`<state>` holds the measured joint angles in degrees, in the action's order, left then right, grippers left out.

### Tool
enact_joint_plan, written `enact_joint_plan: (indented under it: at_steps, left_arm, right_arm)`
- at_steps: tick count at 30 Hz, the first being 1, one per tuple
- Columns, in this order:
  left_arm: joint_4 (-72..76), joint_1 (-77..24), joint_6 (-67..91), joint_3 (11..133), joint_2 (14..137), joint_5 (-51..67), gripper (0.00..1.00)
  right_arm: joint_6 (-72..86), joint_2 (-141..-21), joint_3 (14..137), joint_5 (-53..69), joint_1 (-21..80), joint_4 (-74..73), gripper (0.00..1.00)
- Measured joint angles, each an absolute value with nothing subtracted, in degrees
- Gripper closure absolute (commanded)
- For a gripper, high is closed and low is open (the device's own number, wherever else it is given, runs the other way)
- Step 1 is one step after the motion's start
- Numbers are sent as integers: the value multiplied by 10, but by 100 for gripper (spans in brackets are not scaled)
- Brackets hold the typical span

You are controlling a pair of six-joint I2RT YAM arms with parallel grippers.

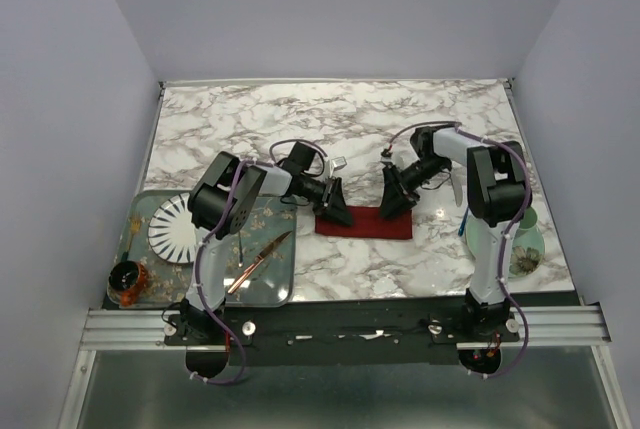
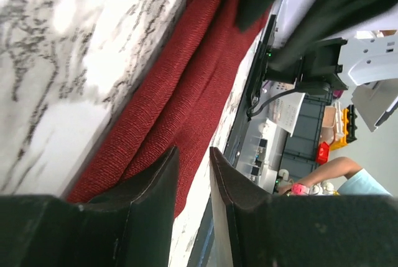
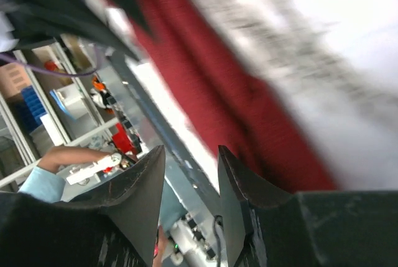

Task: Fold the napkin into a case and place the utensils inside
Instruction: Smooth out the smaller rectangle-folded napkin at the center of the board.

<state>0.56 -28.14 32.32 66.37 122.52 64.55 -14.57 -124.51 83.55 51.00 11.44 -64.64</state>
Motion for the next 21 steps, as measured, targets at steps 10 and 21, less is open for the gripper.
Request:
enact_joint_plan:
  at_steps: [10, 21]
  left_arm:
    - [-32, -281, 298, 677, 1230, 644, 62]
    - [-88, -270, 248, 690, 1229, 655, 53]
  right_arm:
    - [-131, -1136, 766, 616, 121, -639, 55]
    - [-89, -1253, 759, 582, 93, -580, 57]
